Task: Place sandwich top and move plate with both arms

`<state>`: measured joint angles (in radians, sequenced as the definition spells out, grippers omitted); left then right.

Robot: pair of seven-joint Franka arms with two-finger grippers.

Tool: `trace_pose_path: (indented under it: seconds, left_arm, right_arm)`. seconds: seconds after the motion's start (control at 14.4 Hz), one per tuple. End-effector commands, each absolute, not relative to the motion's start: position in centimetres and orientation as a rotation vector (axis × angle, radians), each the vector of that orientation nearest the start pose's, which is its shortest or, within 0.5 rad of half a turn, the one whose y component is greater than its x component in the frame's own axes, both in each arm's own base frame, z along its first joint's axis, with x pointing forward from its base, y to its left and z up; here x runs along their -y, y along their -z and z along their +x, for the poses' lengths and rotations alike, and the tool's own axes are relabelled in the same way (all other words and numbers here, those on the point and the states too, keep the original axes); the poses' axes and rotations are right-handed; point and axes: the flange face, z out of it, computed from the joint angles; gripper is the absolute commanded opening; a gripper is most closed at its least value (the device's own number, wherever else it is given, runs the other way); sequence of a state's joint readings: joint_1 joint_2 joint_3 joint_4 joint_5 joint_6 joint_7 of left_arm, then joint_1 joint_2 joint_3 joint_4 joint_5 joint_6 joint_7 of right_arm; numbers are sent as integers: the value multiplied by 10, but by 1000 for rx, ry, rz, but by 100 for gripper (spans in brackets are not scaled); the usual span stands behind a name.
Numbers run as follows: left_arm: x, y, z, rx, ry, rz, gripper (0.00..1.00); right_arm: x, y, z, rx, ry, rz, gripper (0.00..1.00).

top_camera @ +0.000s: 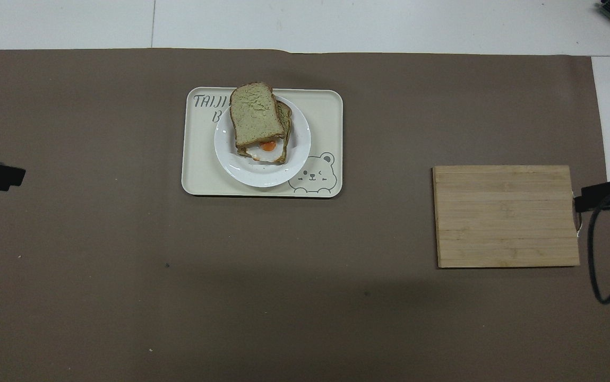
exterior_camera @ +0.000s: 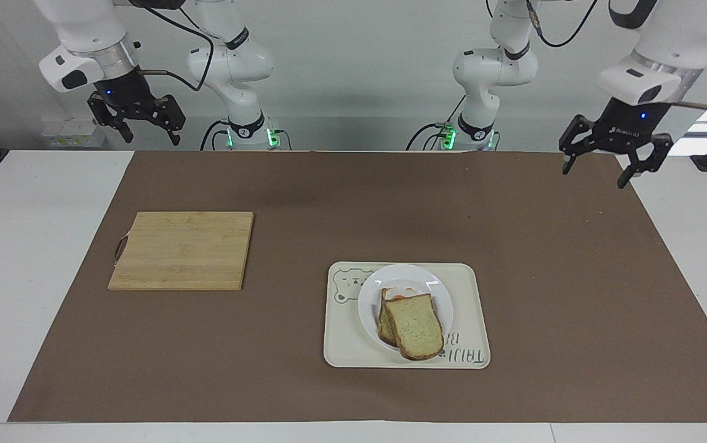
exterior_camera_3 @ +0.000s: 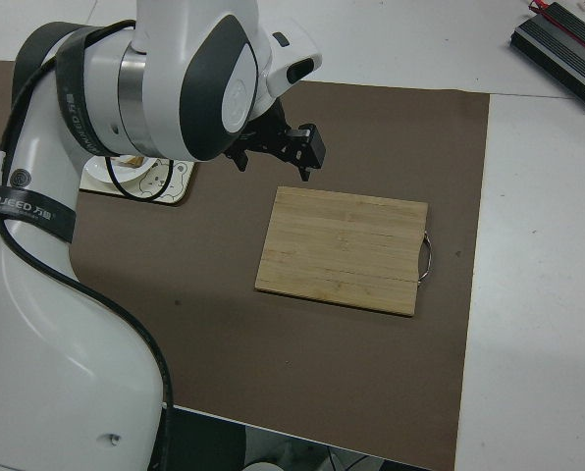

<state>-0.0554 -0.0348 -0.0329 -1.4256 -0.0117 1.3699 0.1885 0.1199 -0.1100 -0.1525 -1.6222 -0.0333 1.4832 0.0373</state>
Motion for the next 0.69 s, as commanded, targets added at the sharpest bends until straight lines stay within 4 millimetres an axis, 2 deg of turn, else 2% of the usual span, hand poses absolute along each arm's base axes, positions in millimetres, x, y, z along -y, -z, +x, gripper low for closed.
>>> trace_pose_path:
  seconds: [0.0, 0.07, 0.28, 0.62]
  left_arm:
    - [40, -690, 515, -271, -53, -3130, 100]
    - [41, -692, 518, -218, -41, -3134, 100]
    - [43, -693, 521, -207, -50, -3178, 100]
    - [33, -698, 526, -188, 39, -3171, 100]
  right_arm:
    - [27, -653, 510, -91, -36, -3150, 100]
    - [27, -653, 510, -88, -36, -3150, 100]
    - [26, -653, 510, -86, -33, -3150, 100]
    - [27, -653, 510, -88, -33, -3150, 100]
